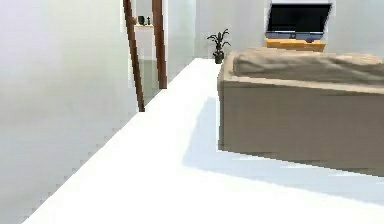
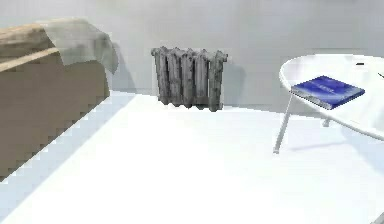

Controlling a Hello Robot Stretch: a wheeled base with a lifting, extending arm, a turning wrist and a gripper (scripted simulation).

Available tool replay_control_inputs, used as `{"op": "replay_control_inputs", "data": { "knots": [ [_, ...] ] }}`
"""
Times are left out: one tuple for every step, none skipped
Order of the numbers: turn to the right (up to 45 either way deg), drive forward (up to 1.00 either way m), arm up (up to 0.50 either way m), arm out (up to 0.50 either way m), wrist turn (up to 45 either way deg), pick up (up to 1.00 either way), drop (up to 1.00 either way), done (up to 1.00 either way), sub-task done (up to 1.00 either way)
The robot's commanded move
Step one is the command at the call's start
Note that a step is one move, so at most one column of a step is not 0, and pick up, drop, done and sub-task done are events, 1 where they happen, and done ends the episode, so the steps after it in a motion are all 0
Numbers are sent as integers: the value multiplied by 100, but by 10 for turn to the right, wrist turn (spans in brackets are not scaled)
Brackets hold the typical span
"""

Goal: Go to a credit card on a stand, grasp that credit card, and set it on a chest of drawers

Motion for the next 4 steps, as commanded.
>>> {"op": "replay_control_inputs", "data": {
  "knots": [
    [-60,0,0,0,0,0,0,0,0],
    [0,55,0,0,0,0,0,0,0],
    [-90,0,0,0,0,0,0,0,0],
    [0,100,0,0,0,0,0,0,0]
  ]
}}
